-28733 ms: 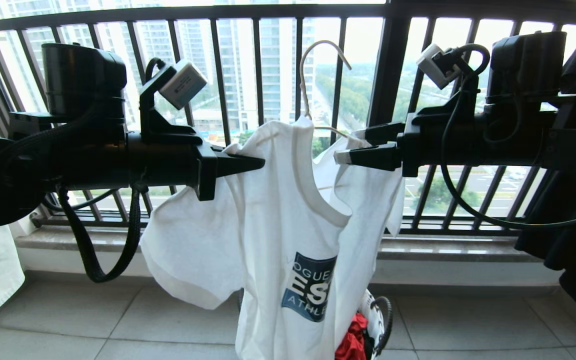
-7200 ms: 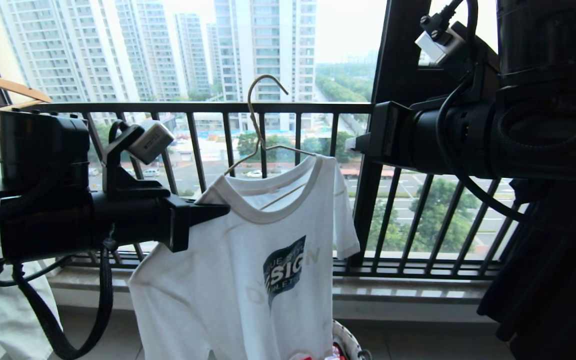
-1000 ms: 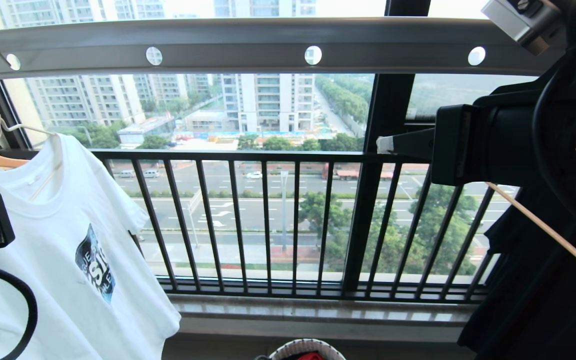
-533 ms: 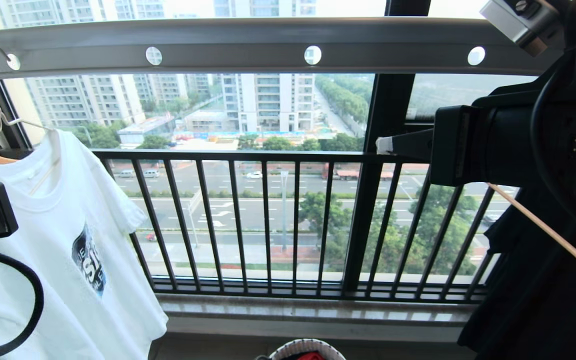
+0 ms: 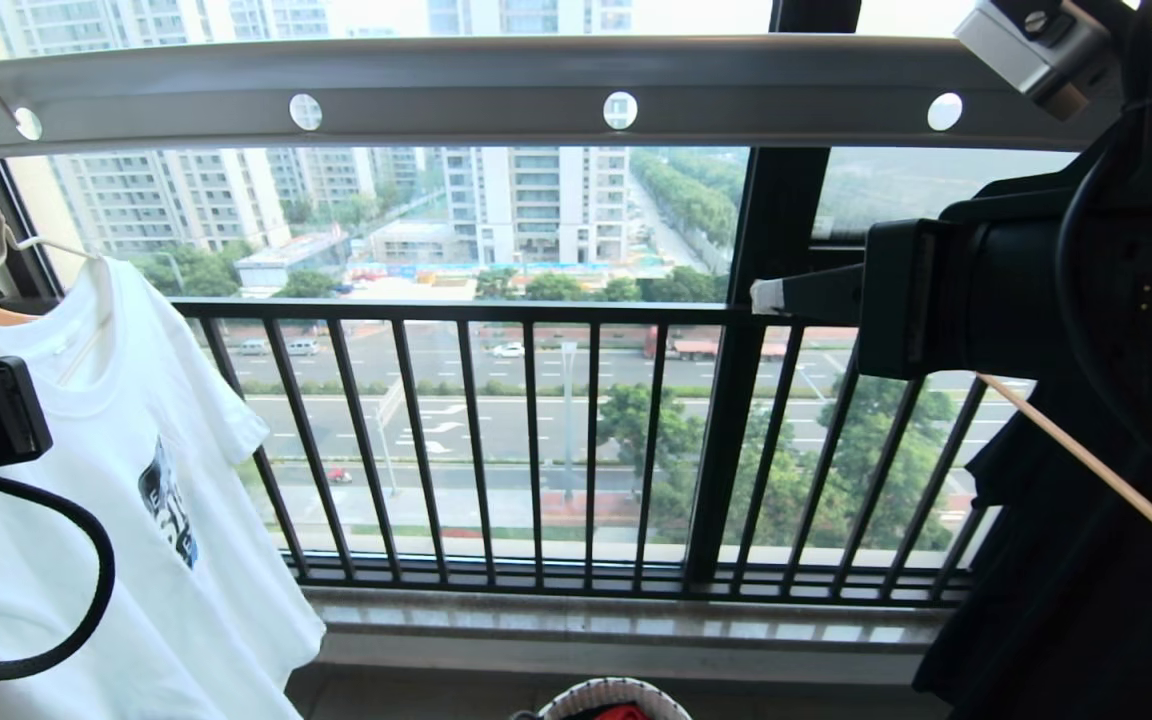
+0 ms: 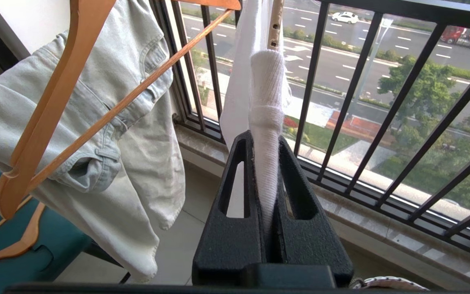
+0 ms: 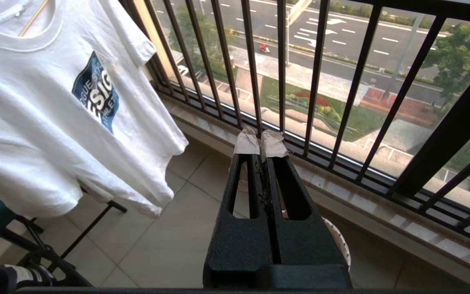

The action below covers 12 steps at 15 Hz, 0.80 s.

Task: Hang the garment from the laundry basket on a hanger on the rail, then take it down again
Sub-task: Hang the clothes rack on the clothesline

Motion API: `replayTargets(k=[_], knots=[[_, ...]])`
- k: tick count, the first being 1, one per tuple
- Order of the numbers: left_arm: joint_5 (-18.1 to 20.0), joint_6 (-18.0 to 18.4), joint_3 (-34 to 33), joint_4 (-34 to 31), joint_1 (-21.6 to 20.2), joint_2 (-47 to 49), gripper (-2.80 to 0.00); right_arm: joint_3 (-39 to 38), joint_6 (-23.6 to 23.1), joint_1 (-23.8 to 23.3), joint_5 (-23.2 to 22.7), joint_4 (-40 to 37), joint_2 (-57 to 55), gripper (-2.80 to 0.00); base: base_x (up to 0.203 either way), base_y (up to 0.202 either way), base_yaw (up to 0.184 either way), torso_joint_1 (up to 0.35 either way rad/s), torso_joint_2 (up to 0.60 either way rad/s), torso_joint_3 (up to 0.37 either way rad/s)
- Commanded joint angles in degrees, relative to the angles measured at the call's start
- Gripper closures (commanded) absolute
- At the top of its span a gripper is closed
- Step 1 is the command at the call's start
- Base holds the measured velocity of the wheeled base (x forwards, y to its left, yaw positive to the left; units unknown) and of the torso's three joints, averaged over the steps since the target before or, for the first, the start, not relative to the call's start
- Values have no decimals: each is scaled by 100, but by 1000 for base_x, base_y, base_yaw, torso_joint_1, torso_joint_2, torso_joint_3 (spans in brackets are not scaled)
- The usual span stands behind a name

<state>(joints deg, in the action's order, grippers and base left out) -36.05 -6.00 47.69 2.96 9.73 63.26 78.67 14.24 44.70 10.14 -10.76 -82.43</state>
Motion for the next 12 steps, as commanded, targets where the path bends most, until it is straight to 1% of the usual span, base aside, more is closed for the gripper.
replayTargets(k=[1, 3, 5, 6, 10, 12], knots=[[-16, -24, -54, 3, 3, 87, 0, 0, 9, 3, 5, -5, -1, 0, 0, 0, 0, 0, 0, 0], [76, -31, -56, 64, 3, 158, 0, 0, 0, 3, 5, -5, -1, 0, 0, 0, 0, 0, 0, 0], [89, -29, -66, 420, -6, 325, 0, 0, 0, 3, 5, -5, -1, 0, 0, 0, 0, 0, 0, 0], [89, -24, -67, 486, -15, 364, 0, 0, 0, 3, 5, -5, -1, 0, 0, 0, 0, 0, 0, 0], [89, -52, -293, 503, -43, 416, 0, 0, 0, 3, 5, -5, -1, 0, 0, 0, 0, 0, 0, 0], [89, -68, -331, 504, -129, 459, 0, 0, 0, 3, 5, -5, -1, 0, 0, 0, 0, 0, 0, 0]])
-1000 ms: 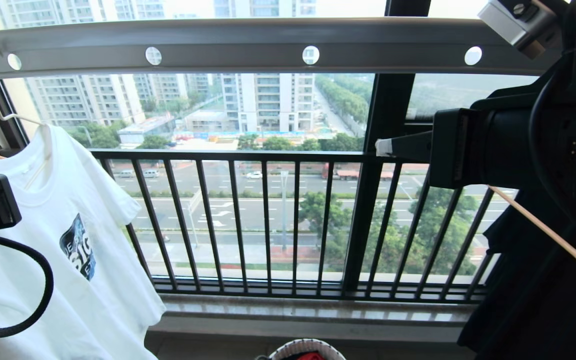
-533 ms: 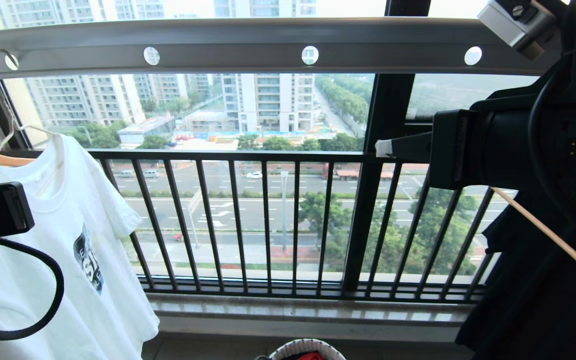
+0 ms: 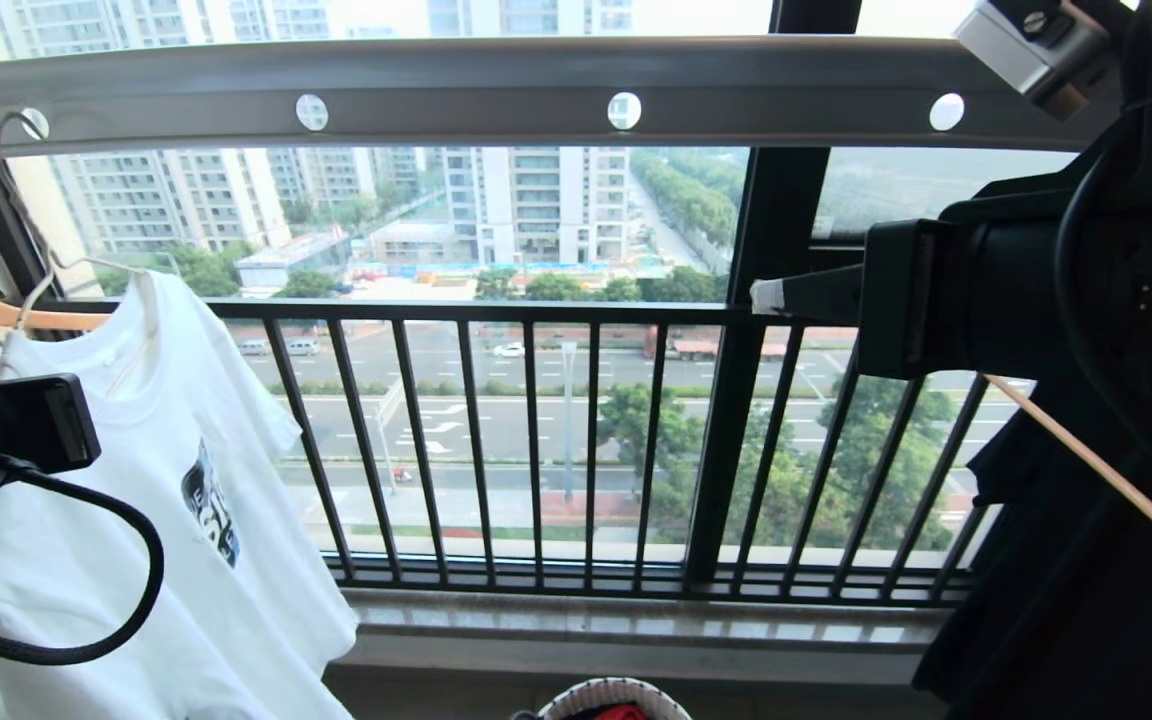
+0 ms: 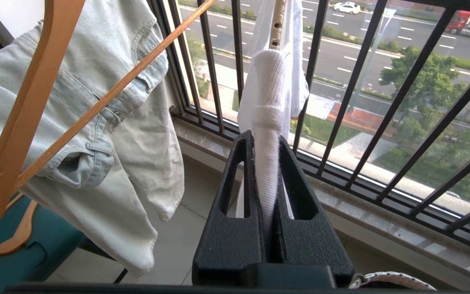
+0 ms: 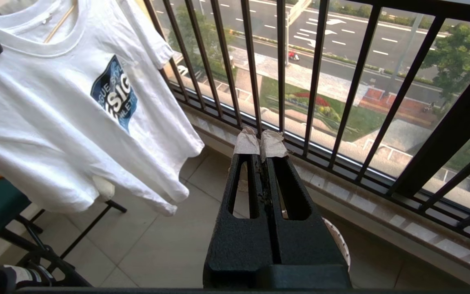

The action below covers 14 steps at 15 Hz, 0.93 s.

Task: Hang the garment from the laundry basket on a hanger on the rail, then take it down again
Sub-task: Hang the clothes rack on the clothesline

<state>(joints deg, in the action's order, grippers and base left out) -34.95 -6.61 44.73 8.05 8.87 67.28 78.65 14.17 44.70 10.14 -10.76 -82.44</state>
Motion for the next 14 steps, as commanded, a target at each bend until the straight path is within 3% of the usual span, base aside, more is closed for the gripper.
replayTargets(k=[1, 11, 12, 13, 14], knots=[[-13, -13, -35, -5, -68, 76, 0, 1, 7, 3, 5, -5, 0, 0, 0, 0, 0, 0, 0, 0], [-12, -157, -104, 3, -78, 146, 0, -1, 7, 3, 5, -5, 0, 0, 0, 0, 0, 0, 0, 0], [-12, -165, -96, 3, -78, 145, -200, -8, 7, 3, 5, -5, 0, 0, 0, 0, 0, 0, 0, 0], [-12, -157, -96, 3, -78, 136, -280, -12, 7, 3, 5, -5, 0, 0, 0, 0, 0, 0, 0, 0], [-12, -157, -96, -5, -78, 127, -280, -26, 7, 3, 5, -5, 0, 0, 0, 0, 0, 0, 0, 0]])
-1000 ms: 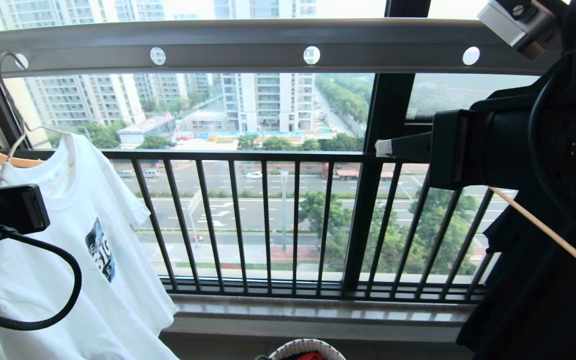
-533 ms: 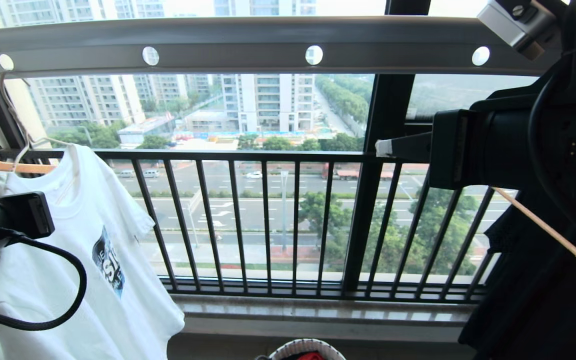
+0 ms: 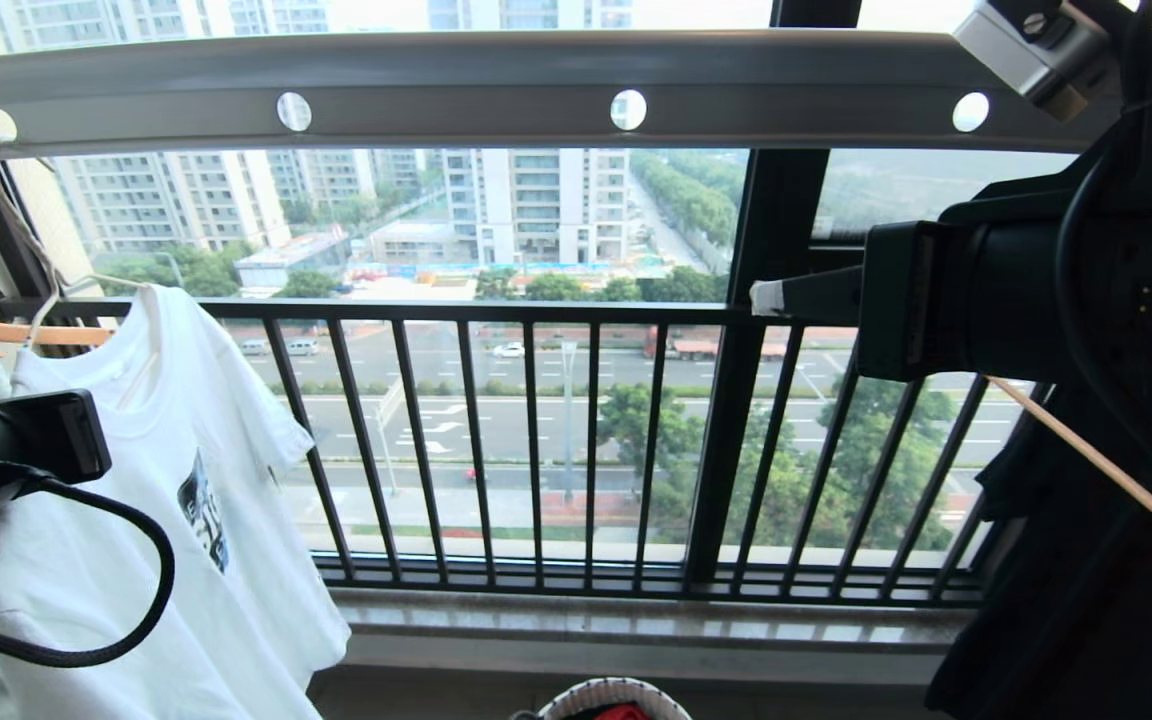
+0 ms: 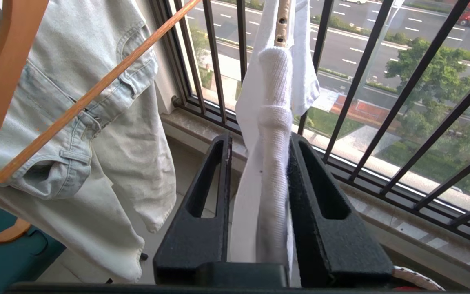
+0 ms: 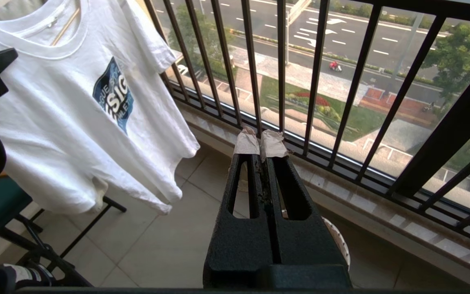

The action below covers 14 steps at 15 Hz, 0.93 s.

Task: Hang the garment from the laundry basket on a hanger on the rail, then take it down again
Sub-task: Hang the clothes rack on the clothesline

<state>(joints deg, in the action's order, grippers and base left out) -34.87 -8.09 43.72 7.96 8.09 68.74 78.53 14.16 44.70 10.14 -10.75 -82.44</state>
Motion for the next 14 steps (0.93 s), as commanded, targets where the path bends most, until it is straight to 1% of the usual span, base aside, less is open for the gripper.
replayTargets(k=[1, 3, 4, 5, 7, 10, 14], knots=[[-16, -3, 5, 0, 0, -83, -280, -13, 8, 3, 5, -6, 0, 0, 0, 0, 0, 0, 0, 0], [6, 21, -1, -52, 65, -338, -280, -13, 8, 3, 5, -6, -12, 0, 0, 0, 0, 0, 0, 0], [8, 30, -27, -101, 191, -463, -280, -13, 8, 3, 5, -6, -17, 0, 0, 0, 0, 0, 0, 0], [6, 35, -81, -292, 290, -583, -280, -22, 8, 3, 5, -6, -17, 0, 0, 0, 0, 0, 0, 0], [6, 15, -99, -742, 347, -765, -280, -22, 8, 3, 5, -6, -17, 0, 0, 0, 0, 0, 0, 0], [14, 10, -126, -820, 518, -1183, -280, -22, 8, 3, 5, -6, -54, 0, 0, 0, 0, 0, 0, 0], [15, -1, -112, -816, 1100, -2079, -280, -22, 8, 3, 5, -6, -93, 0, 0, 0, 0, 0, 0, 0]])
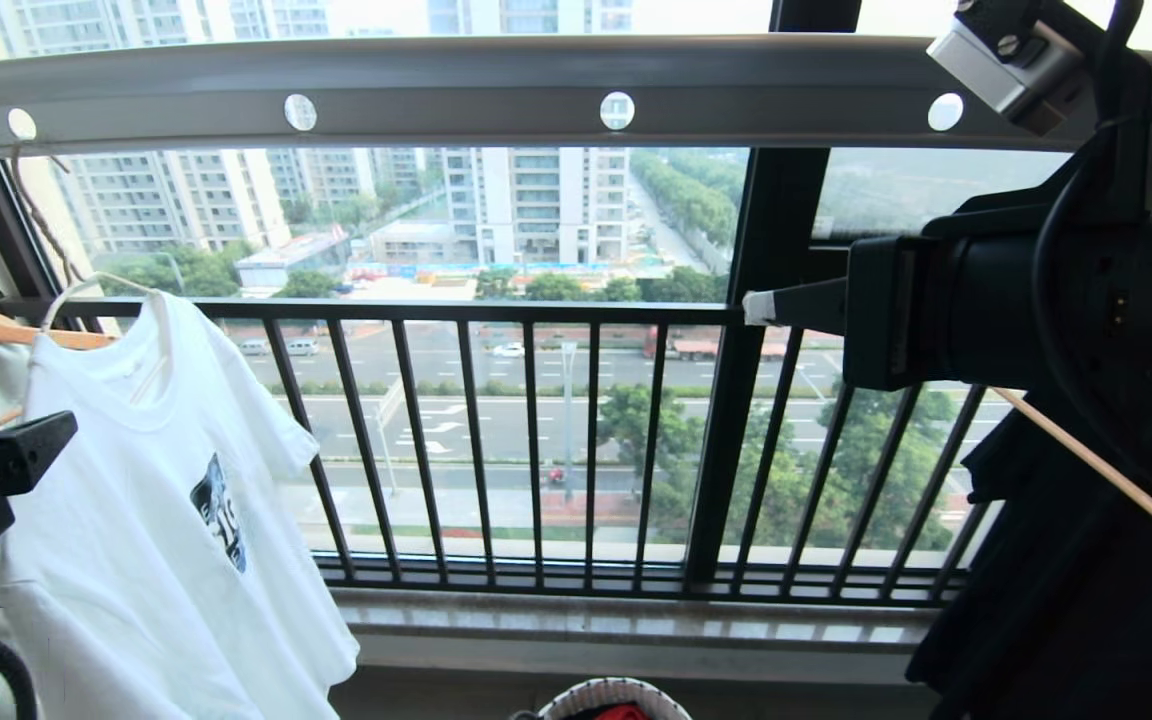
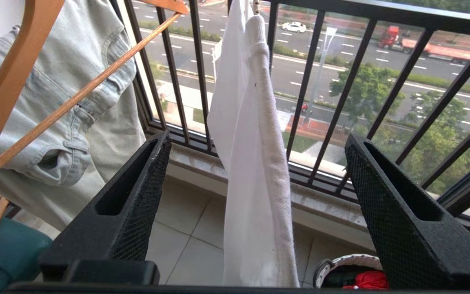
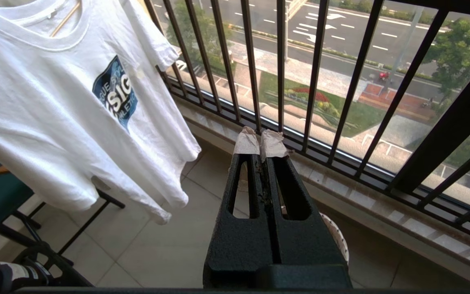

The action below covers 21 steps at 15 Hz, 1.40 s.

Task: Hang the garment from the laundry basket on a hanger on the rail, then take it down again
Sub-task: Hang the clothes rack on the clothesline, then take the clothes off the clothes rack

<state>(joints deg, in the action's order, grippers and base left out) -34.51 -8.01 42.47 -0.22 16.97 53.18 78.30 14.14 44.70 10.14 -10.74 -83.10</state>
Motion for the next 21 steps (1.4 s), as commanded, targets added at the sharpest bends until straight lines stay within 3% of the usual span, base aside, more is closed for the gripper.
replayTargets(k=[1, 2, 3, 8, 18, 21], knots=[[-20, -5, 23, 7, 296, -758, -280, -6, 10, 3, 5, -7, -30, 0, 0, 0, 0, 0, 0, 0], [-19, -2, 26, 8, 357, -975, -69, -8, 10, 3, 5, -7, -30, 0, 0, 0, 0, 0, 0, 0], [-18, 6, 17, 1, 400, -1137, 0, -8, 10, 3, 5, -7, -30, 0, 0, 0, 0, 0, 0, 0], [-15, -7, 28, -451, 427, -1245, 0, -17, 10, 18, -4, -7, -30, 0, 0, 0, 0, 0, 0, 0], [-17, -458, 830, -4147, 408, -1559, 0, 1, 10, 32, -4, -11, -127, 0, 0, 0, 0, 0, 0, 0], [251, -524, 859, -4665, 351, -1500, 0, -16, 10, 183, -12, -16, -217, 0, 0, 0, 0, 0, 0, 0]])
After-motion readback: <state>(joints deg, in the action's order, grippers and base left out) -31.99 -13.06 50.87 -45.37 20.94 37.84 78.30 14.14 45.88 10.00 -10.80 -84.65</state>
